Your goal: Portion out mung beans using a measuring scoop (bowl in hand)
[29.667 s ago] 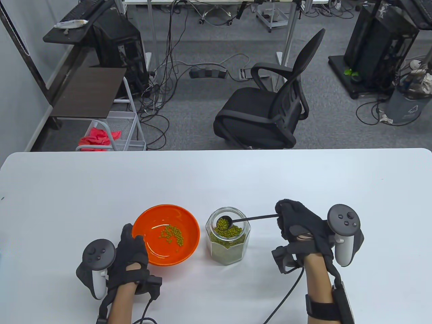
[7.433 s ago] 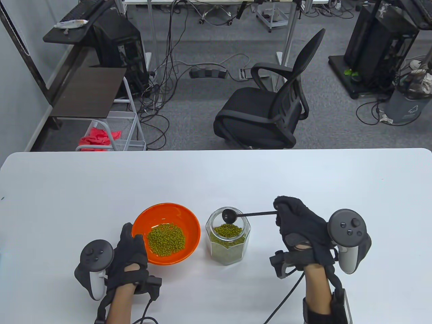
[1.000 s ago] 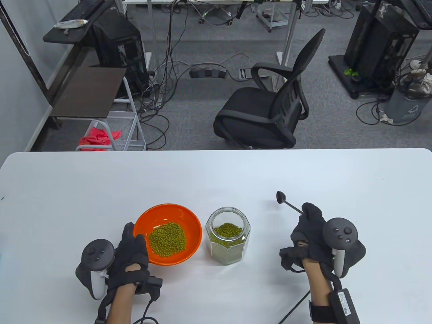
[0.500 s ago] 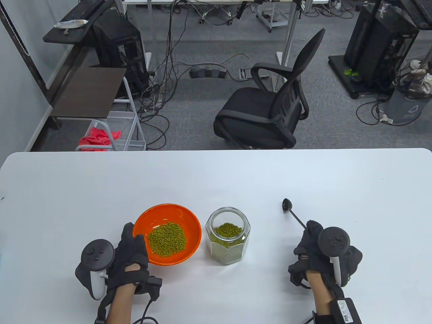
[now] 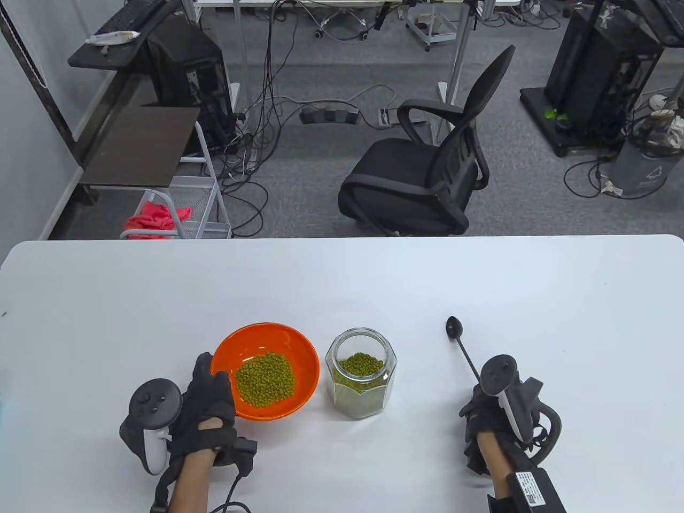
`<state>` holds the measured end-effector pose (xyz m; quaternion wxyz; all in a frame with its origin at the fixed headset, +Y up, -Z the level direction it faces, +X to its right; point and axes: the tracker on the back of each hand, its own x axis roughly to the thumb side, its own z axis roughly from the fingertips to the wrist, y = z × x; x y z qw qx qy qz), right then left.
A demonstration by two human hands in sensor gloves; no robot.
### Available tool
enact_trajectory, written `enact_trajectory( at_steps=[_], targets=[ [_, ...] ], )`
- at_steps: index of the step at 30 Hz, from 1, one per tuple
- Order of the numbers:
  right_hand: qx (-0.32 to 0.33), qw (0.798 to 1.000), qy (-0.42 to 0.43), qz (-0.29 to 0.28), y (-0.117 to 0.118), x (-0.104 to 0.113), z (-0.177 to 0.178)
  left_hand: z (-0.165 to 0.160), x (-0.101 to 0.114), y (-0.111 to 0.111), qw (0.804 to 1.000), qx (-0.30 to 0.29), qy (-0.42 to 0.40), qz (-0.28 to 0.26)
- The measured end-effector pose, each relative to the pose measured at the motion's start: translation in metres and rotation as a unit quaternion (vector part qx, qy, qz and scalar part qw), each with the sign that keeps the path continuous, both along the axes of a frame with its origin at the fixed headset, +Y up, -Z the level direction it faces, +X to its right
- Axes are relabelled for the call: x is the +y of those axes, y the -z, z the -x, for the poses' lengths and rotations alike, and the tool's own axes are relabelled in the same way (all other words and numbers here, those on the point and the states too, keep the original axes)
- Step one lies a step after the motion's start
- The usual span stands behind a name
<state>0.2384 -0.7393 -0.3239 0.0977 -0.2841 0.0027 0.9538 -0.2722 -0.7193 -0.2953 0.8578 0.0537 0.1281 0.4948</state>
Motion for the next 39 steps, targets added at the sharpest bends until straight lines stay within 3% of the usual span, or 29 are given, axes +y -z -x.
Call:
enact_trajectory(
  at_steps=[18, 39],
  targets=[
    [0.002, 0.994, -0.023, 0.103, 0.006, -0.014, 0.002, 0.0, 0.0, 0.0, 1.0, 0.0, 0.0, 0.0],
    [0.006, 0.993, -0.051, 0.108, 0.004, -0.012, 0.005, -0.001, 0.0, 0.0, 1.0, 0.002, 0.005, 0.002]
  ],
)
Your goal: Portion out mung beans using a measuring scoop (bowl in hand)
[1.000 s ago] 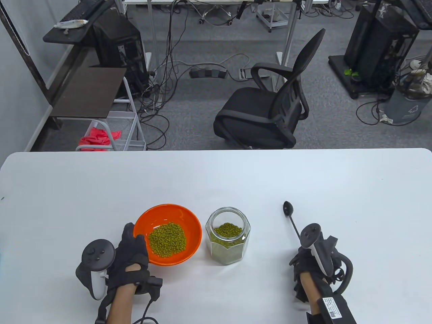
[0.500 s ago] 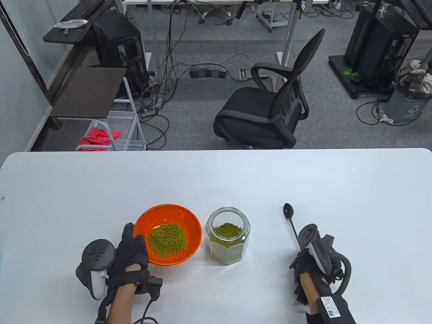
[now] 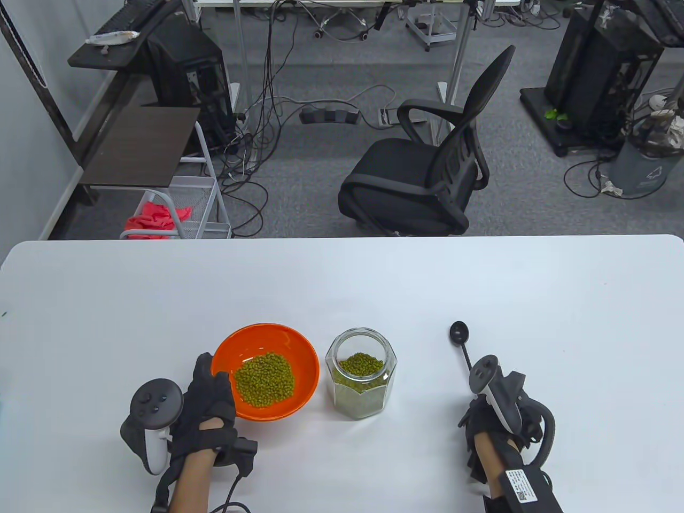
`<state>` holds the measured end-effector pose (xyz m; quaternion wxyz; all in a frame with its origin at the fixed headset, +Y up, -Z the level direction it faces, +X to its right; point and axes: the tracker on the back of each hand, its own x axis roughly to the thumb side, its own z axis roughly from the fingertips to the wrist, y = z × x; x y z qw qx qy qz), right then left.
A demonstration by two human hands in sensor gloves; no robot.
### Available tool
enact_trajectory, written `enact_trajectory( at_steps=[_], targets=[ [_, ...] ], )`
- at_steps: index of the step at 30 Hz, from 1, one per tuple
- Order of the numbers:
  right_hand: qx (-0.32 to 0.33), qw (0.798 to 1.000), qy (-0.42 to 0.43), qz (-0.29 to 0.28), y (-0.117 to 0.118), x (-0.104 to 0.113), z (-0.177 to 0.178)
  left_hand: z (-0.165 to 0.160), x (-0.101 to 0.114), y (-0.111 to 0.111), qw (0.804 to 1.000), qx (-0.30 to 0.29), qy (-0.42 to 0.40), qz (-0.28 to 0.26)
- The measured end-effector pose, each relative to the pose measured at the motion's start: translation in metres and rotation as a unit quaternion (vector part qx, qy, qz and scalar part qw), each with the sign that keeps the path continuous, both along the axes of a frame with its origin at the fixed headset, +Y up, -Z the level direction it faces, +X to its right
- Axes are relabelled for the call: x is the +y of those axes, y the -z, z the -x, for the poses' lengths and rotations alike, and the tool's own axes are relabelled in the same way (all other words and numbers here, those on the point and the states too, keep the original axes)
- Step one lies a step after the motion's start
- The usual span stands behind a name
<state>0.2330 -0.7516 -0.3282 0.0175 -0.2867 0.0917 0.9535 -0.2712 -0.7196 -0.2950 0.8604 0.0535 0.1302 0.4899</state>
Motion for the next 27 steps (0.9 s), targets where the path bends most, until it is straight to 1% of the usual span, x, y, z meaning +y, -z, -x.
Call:
enact_trajectory(
  at_steps=[21, 23, 27],
  targets=[
    [0.003, 1.0, -0.018, 0.009, -0.001, 0.001, 0.003, 0.0, 0.0, 0.0, 1.0, 0.0, 0.0, 0.0],
    [0.005, 1.0, -0.012, 0.001, -0.002, 0.005, 0.004, 0.0, 0.0, 0.0, 1.0, 0.0, 0.0, 0.0],
    [0.026, 0.999, 0.009, -0.046, -0.008, 0.02, 0.011, 0.001, 0.0, 0.0, 1.0, 0.003, -0.002, 0.001]
  ],
)
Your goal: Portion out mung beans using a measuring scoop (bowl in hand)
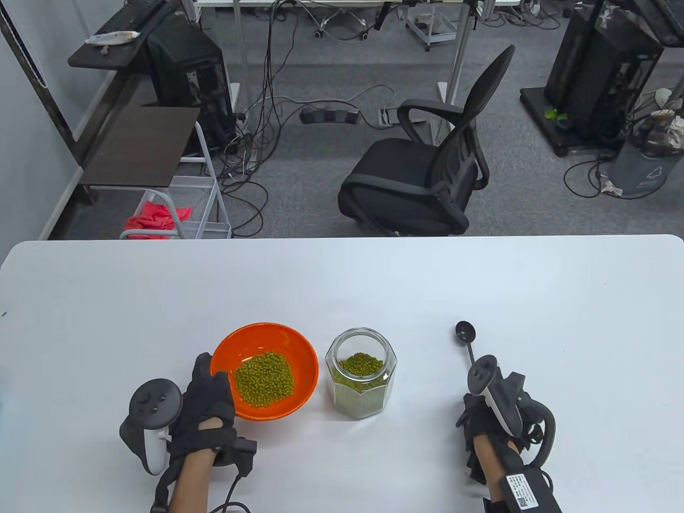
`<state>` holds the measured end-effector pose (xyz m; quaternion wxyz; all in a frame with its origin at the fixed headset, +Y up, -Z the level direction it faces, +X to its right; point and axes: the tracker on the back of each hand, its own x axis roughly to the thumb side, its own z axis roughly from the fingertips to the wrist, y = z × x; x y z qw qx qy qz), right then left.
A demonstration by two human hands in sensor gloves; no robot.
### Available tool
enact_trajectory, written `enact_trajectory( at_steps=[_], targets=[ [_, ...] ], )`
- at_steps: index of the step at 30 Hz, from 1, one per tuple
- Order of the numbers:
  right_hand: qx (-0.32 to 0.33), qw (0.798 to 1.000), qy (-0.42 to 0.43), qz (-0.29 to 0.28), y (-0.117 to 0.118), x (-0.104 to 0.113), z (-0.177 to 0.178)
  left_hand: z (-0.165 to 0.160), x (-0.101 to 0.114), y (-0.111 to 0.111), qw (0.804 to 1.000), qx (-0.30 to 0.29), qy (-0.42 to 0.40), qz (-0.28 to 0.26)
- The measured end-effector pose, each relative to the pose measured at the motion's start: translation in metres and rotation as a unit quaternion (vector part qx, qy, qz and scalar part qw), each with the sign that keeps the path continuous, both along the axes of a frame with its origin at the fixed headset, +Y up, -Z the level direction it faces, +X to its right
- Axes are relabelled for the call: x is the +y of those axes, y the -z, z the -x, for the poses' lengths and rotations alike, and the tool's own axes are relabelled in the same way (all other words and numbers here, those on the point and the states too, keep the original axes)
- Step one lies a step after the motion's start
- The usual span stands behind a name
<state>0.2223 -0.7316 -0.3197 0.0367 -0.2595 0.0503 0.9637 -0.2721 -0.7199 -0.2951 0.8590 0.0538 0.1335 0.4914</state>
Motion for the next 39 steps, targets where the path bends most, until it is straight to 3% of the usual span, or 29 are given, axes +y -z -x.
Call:
enact_trajectory(
  at_steps=[5, 10, 15, 22, 39],
  targets=[
    [0.055, 0.992, 0.037, -0.104, -0.01, 0.025, 0.013, 0.006, 0.001, 0.001, 1.0, 0.008, -0.001, 0.002],
    [0.103, 0.976, 0.069, -0.178, -0.022, 0.025, 0.016, 0.011, 0.007, 0.004, 1.0, 0.018, -0.001, -0.002],
    [0.124, 0.973, 0.076, -0.177, -0.025, 0.021, 0.017, 0.012, 0.014, 0.019, 1.0, 0.023, -0.009, 0.003],
    [0.123, 0.972, 0.079, -0.184, -0.031, 0.025, 0.014, 0.006, 0.026, 0.065, 0.999, 0.004, 0.029, 0.038],
    [0.103, 0.975, 0.091, -0.175, -0.031, 0.025, 0.006, -0.032, 0.017, 0.167, 0.985, -0.062, 0.057, 0.153]
  ],
)
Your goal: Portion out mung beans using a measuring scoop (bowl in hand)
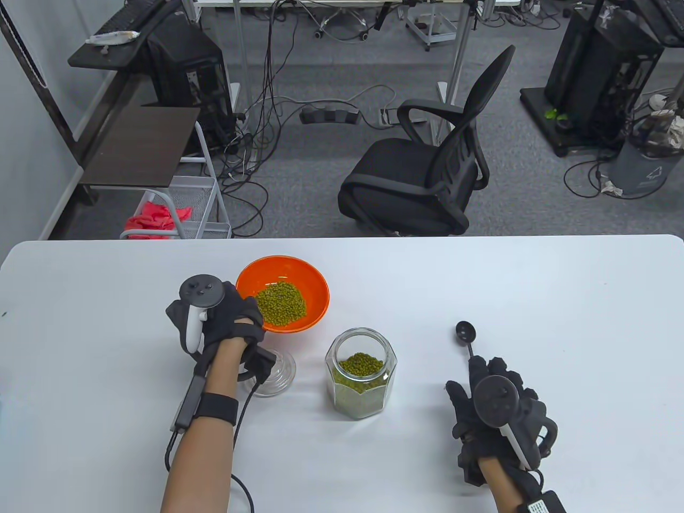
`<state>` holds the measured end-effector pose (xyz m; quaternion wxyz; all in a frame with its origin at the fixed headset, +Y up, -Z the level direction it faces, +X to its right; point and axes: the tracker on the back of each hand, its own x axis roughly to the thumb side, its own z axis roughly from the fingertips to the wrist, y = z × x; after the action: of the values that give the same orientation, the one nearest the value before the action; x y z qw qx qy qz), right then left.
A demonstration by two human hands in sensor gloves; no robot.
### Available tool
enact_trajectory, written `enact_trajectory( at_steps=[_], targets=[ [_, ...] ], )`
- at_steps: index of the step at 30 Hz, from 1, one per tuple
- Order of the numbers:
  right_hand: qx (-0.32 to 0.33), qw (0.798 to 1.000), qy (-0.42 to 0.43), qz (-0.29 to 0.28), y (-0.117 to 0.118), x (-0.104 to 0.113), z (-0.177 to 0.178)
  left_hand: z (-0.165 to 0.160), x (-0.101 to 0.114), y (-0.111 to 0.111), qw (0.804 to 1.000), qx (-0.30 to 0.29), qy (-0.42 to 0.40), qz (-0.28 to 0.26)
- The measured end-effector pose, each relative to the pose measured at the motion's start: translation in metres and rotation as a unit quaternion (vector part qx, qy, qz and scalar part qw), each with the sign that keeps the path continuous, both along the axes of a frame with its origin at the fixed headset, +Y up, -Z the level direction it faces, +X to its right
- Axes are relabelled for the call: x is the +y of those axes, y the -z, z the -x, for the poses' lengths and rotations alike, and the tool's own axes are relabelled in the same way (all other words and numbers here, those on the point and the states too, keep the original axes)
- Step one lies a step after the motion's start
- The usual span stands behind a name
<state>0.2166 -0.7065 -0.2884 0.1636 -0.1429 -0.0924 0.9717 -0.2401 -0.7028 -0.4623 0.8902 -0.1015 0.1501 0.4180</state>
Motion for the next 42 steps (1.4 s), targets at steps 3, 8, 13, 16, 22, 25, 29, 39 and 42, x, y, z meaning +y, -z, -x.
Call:
enact_trajectory(
  at_steps=[3, 8, 13, 16, 22, 25, 29, 39, 42],
  targets=[
    [-0.002, 1.0, 0.0, 0.005, 0.001, -0.001, -0.002, -0.007, -0.004, 0.013, 1.0, -0.014, 0.013, 0.025],
    [-0.001, 1.0, -0.003, 0.006, 0.001, -0.001, -0.001, -0.019, -0.01, 0.027, 0.997, -0.038, 0.02, 0.06],
    [-0.003, 1.0, 0.0, 0.009, 0.002, -0.001, -0.003, -0.032, -0.016, 0.036, 0.995, -0.05, 0.03, 0.078],
    [-0.005, 1.0, 0.001, 0.012, 0.001, -0.001, -0.003, -0.037, -0.022, 0.041, 0.994, -0.053, 0.039, 0.087],
    [-0.01, 1.0, 0.008, 0.016, 0.002, -0.002, -0.006, -0.042, -0.034, 0.047, 0.99, -0.055, 0.072, 0.11],
    [-0.012, 1.0, 0.011, 0.019, 0.002, -0.002, -0.007, -0.041, -0.037, 0.049, 0.985, -0.043, 0.11, 0.124],
    [-0.013, 1.0, 0.011, 0.023, 0.002, -0.002, -0.007, -0.04, -0.039, 0.05, 0.98, -0.035, 0.129, 0.145],
    [-0.009, 0.999, 0.021, 0.036, 0.002, -0.004, -0.006, -0.038, -0.026, 0.038, 0.983, -0.034, 0.121, 0.131],
    [-0.008, 0.999, 0.023, 0.03, 0.001, -0.002, -0.005, -0.039, -0.016, 0.025, 0.983, -0.055, 0.139, 0.102]
  ],
)
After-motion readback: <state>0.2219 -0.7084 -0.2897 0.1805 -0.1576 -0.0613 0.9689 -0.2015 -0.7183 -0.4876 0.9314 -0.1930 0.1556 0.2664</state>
